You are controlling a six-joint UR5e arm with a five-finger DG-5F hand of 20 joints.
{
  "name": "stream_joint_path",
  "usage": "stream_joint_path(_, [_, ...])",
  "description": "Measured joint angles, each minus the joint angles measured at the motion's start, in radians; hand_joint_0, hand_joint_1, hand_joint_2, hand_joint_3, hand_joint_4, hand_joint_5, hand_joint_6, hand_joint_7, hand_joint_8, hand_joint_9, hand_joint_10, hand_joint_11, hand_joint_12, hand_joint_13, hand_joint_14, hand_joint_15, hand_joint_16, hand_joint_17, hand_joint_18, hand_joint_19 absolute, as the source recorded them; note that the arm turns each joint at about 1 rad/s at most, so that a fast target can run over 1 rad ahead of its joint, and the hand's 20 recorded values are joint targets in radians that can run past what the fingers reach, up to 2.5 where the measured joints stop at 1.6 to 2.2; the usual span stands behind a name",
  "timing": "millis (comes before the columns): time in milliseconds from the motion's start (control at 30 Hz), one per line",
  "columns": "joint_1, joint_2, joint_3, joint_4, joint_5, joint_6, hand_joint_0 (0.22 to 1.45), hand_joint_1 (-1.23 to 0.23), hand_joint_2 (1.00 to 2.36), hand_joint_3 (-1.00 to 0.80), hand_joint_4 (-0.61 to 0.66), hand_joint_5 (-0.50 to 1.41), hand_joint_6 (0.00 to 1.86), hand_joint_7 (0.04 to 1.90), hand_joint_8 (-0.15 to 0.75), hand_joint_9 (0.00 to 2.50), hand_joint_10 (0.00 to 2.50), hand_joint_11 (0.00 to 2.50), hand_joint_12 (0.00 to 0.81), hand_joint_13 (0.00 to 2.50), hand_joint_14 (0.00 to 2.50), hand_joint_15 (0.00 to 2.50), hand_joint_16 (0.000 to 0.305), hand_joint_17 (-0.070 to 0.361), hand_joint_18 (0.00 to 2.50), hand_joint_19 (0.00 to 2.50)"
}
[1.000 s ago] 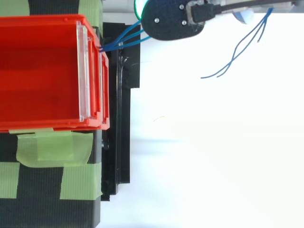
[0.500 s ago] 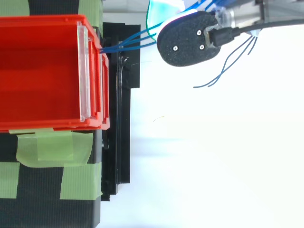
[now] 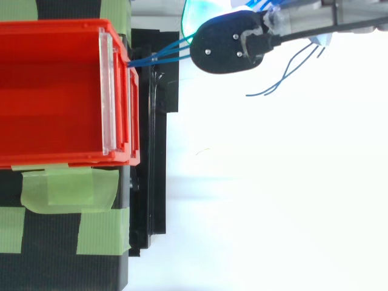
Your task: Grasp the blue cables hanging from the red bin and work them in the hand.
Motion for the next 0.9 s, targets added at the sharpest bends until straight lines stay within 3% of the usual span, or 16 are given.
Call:
stream_joint_path(133, [0.0, 0.0, 0.0, 0.001, 0.0, 0.0, 0.99, -0.6, 1.02, -0.25, 0.26, 0.3, 0.06, 1.28, 0.511, 0.78, 2.5, 2.5, 0.522, 0.83, 2.5, 1.89, 0.06, 0.134, 1.2, 1.37])
stream_joint_path(200, [0.0, 0.0, 0.0, 0.001, 0.0, 0.0, 0.99, -0.59, 1.02, -0.21, 0.26, 0.3, 0.05, 1.28, 0.511, 0.78, 2.5, 2.5, 0.522, 0.83, 2.5, 1.89, 0.06, 0.134, 1.2, 1.37])
stream_joint_path(333, [0.0, 0.0, 0.0, 0.001, 0.0, 0.0, 0.98, -0.58, 1.02, -0.29, 0.25, 0.31, 0.0, 1.28, 0.511, 0.78, 2.5, 2.5, 0.522, 0.83, 2.5, 1.89, 0.06, 0.134, 1.2, 1.37])
stream_joint_path(433, [0.0, 0.0, 0.0, 0.001, 0.0, 0.001, 0.96, -0.57, 1.02, -0.46, 0.26, 0.31, 0.0, 1.27, 0.511, 0.78, 2.5, 2.5, 0.522, 0.83, 2.5, 1.89, 0.06, 0.134, 1.2, 1.37])
stream_joint_path(533, [0.0, 0.0, 0.0, 0.001, 0.0, 0.003, 1.0, -0.58, 1.02, -0.17, 0.25, 0.31, 0.0, 1.28, 0.511, 0.78, 2.5, 2.5, 0.522, 0.83, 2.5, 1.89, 0.06, 0.134, 1.2, 1.37])
stream_joint_path(667, [0.0, 0.0, 0.0, 0.001, 0.0, 0.003, 1.02, -0.6, 1.02, 0.03, 0.26, 0.32, 0.0, 1.27, 0.511, 0.78, 2.5, 2.5, 0.522, 0.83, 2.5, 1.89, 0.06, 0.134, 1.2, 1.37])
stream_joint_path(733, [0.0, 0.0, 0.0, 0.001, 0.0, 0.003, 1.01, -0.59, 1.02, -0.04, 0.26, 0.32, 0.0, 1.27, 0.511, 0.78, 2.5, 2.5, 0.522, 0.83, 2.5, 1.89, 0.06, 0.134, 1.2, 1.37])
stream_joint_path(900, [0.0, 0.0, 0.0, 0.001, 0.0, 0.006, 0.95, -0.58, 1.02, -0.46, 0.26, 0.31, 0.0, 1.27, 0.511, 0.78, 2.5, 2.5, 0.522, 0.83, 2.5, 1.89, 0.06, 0.134, 1.2, 1.37])
